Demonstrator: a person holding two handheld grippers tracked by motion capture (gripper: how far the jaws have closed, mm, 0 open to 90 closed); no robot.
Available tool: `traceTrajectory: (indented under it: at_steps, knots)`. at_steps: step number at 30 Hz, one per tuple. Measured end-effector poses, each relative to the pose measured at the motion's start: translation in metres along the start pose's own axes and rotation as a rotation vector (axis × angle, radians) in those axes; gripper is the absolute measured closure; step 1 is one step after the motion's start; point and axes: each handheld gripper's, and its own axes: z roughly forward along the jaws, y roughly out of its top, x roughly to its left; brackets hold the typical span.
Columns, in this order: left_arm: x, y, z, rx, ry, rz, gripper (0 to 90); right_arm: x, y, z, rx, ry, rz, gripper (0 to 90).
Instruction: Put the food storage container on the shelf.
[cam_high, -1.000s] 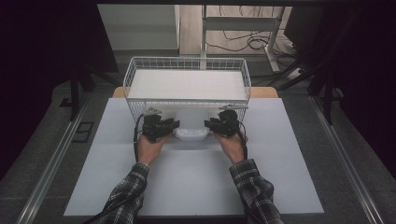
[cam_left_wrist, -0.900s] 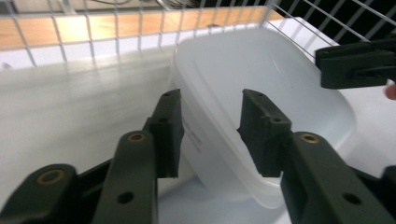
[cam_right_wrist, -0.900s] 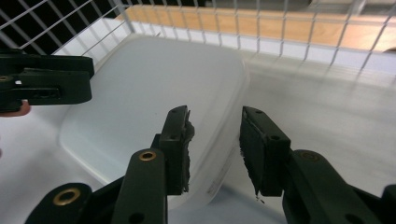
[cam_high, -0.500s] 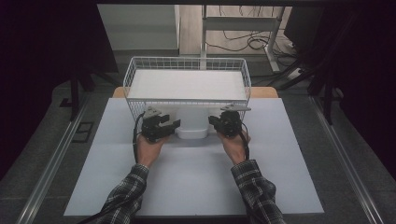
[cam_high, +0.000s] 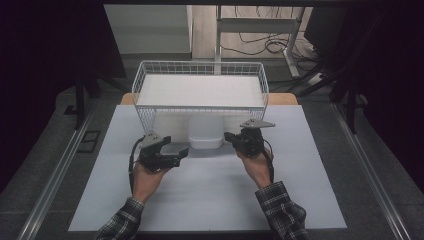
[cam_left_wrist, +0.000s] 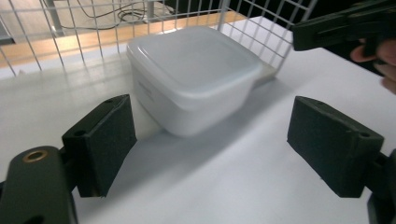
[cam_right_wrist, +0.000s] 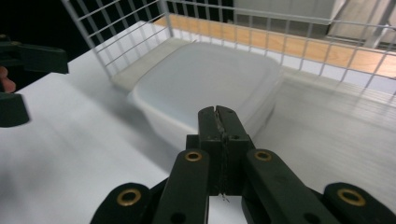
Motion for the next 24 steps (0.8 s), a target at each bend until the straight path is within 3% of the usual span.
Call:
traceTrajectory:
  at_steps: [4,12,16,19,24]
  knots:
    - [-0.007,-0.015,-0.021,-0.015,-0.035,-0.019,10.5,0.009,-0.004,-0.004,0.003,0.029,-0.039,89.4]
    - [-0.020,-0.047,-0.053,-0.013,0.010,0.034,4.7,0.035,-0.013,0.001,0.017,0.053,-0.082,89.6]
    - [-0.029,-0.062,-0.066,0.007,0.026,0.096,2.7,0.044,-0.016,0.008,0.034,0.048,-0.088,89.6]
    - [-0.031,-0.073,-0.072,0.046,-0.017,0.089,0.8,0.048,-0.018,0.013,0.041,0.057,-0.087,89.6]
    - [-0.035,-0.087,-0.079,0.099,-0.027,0.101,0.7,0.052,-0.023,0.024,0.066,0.060,-0.115,89.4]
